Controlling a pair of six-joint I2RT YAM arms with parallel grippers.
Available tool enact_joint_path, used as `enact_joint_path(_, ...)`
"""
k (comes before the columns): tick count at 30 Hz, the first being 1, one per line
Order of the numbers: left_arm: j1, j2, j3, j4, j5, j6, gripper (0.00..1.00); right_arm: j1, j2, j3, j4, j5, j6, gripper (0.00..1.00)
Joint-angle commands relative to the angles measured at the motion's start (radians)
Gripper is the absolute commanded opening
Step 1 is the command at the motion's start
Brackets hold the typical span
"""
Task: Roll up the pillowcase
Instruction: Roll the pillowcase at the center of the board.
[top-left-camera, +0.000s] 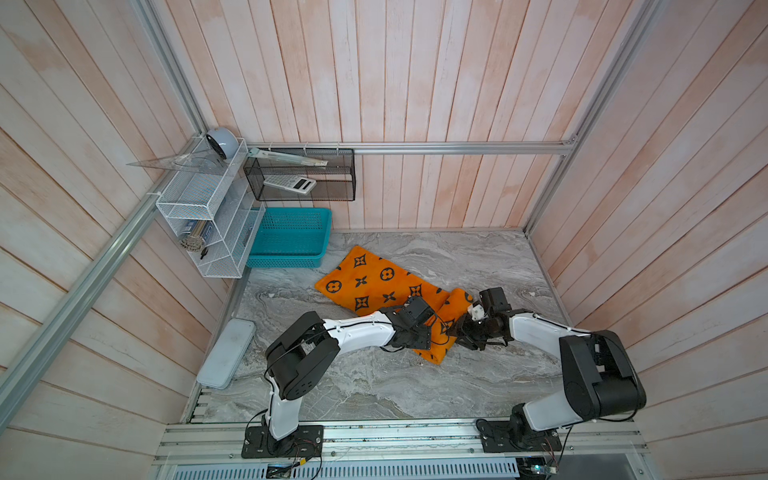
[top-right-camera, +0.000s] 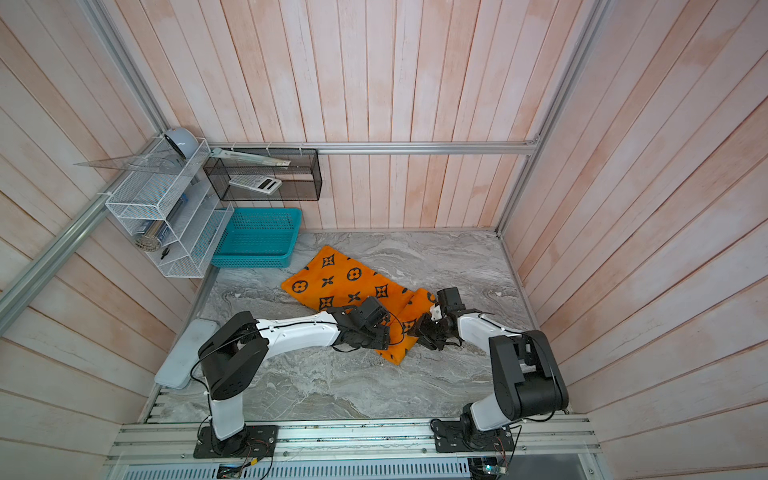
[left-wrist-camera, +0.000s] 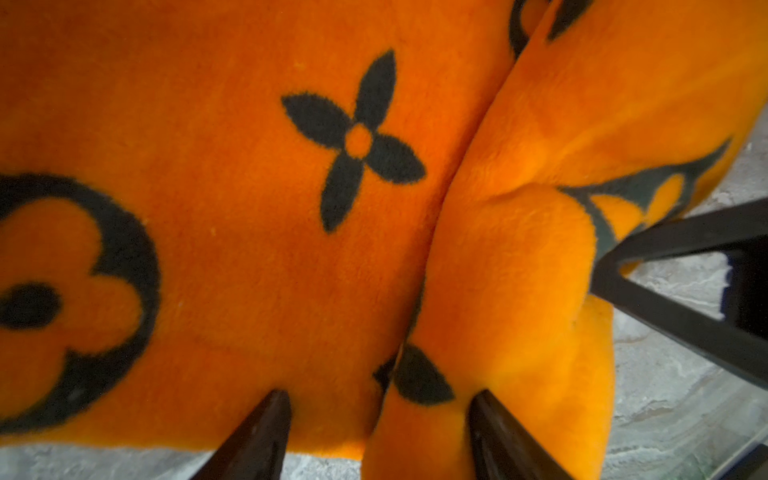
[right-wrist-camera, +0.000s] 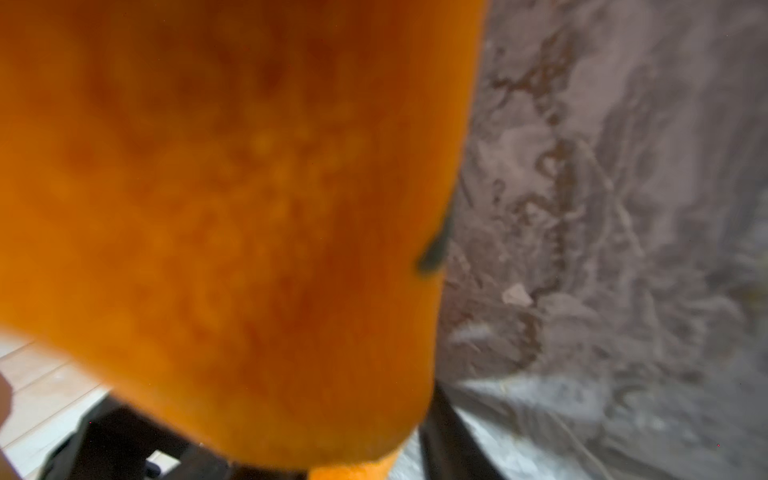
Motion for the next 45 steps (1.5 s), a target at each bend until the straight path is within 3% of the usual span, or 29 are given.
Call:
enact_joint_path(1, 0.004, 0.009, 0.007, -0.027, -0.013, -0.001, 0.72, 0.000, 0.036, -0.012, 0.039, 0.024, 0.008, 0.22)
enact_joint_path(5, 0.019, -0.021, 0.017, -0.061, -0.032, 0.004, 0.80, -0.008, 0.018, 0.004, -0.070, 0.075, -0.023, 0.00)
enact_joint_path(8, 0.048, -0.076, -0.004, -0.069, -0.044, 0.007, 0.85, -0.037, -0.036, -0.006, -0.187, 0.111, -0.066, 0.00)
enact_joint_path(10, 0.069, -0.116, -0.022, -0.074, -0.054, 0.014, 0.96, -0.063, -0.079, -0.013, -0.274, 0.120, -0.104, 0.00)
enact_joint_path(16, 0.149, -0.190, -0.085, -0.087, -0.090, 0.047, 0.97, -0.094, -0.198, -0.019, -0.452, 0.127, -0.181, 0.00)
enact_joint_path(24, 0.182, -0.156, -0.115, -0.050, -0.067, 0.057, 0.96, -0.082, -0.135, 0.096, -0.496, 0.073, -0.212, 0.00)
enact_joint_path(32, 0.189, -0.086, -0.142, -0.005, -0.070, 0.044, 0.96, -0.015, -0.100, 0.192, -0.517, 0.065, -0.203, 0.32)
enact_joint_path(36, 0.192, -0.090, -0.169, 0.026, -0.069, 0.030, 0.96, 0.035, -0.082, 0.232, -0.494, 0.069, -0.178, 0.42)
enact_joint_path(45, 0.197, -0.120, -0.183, 0.019, -0.076, 0.032, 0.96, 0.143, 0.026, 0.374, -0.451, 0.095, -0.146, 0.48)
